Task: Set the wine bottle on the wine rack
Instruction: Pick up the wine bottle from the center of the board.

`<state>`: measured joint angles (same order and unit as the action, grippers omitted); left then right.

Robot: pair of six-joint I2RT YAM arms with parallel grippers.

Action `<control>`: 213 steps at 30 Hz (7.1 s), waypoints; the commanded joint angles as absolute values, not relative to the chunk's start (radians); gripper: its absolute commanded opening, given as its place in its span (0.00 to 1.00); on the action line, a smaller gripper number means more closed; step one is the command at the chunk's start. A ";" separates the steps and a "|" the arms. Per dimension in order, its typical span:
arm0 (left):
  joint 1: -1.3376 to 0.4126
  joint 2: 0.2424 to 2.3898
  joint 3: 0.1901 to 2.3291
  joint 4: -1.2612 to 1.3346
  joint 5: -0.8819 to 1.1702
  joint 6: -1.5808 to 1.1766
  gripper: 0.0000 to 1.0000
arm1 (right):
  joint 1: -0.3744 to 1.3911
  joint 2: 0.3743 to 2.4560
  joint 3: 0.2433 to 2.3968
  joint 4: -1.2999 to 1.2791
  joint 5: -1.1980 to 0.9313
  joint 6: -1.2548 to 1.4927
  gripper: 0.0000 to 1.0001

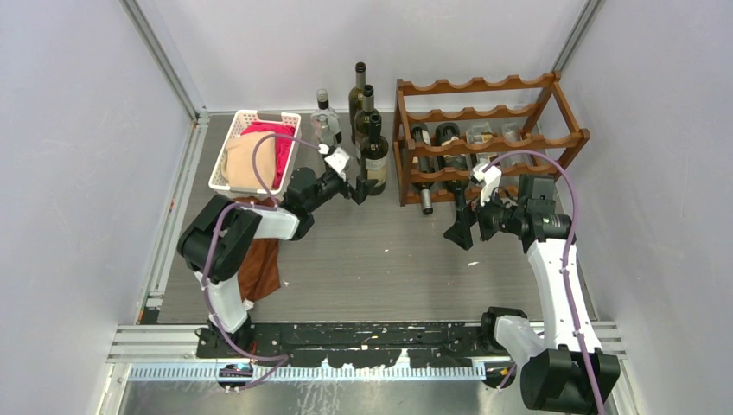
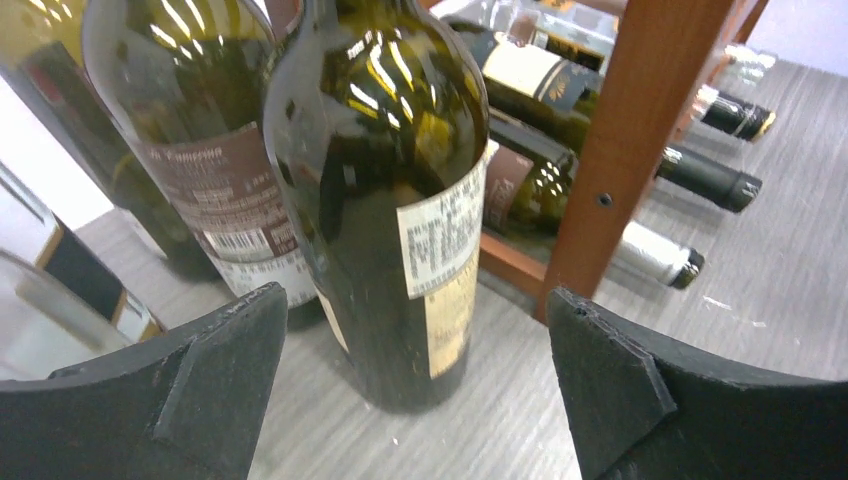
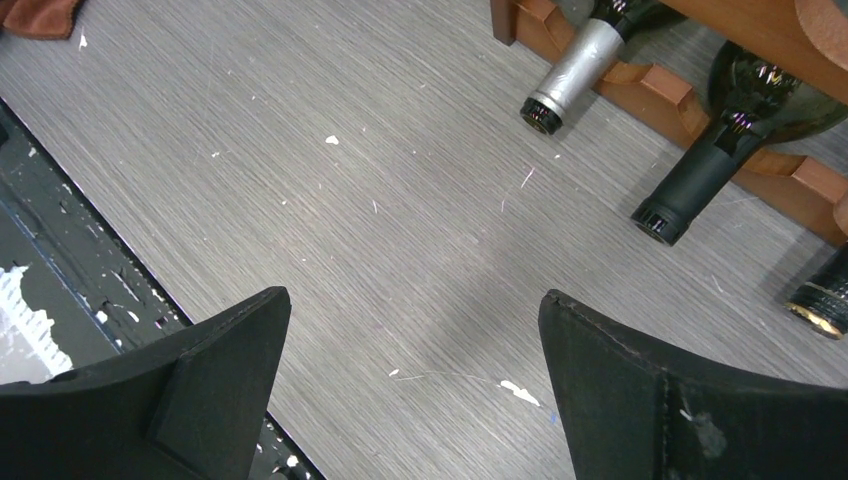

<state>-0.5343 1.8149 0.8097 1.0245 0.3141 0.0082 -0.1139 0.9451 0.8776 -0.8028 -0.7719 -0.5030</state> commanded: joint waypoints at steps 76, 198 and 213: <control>-0.840 1.019 0.793 -0.271 0.553 -0.238 0.00 | -0.092 1.119 1.239 -1.649 -1.064 -1.523 1.00; -0.635 0.702 0.731 -0.474 0.016 0.047 0.97 | 0.014 1.066 1.271 -1.565 -0.788 -0.965 0.01; -0.635 0.663 0.712 -0.491 0.025 0.069 0.96 | -0.263 1.031 1.350 -1.603 -0.676 -0.868 0.01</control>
<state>-0.6357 0.6640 0.7090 -0.5102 0.0391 0.0429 -0.2192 1.0580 1.2755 -1.5936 -0.6102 -0.9062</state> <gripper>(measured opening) 0.967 0.411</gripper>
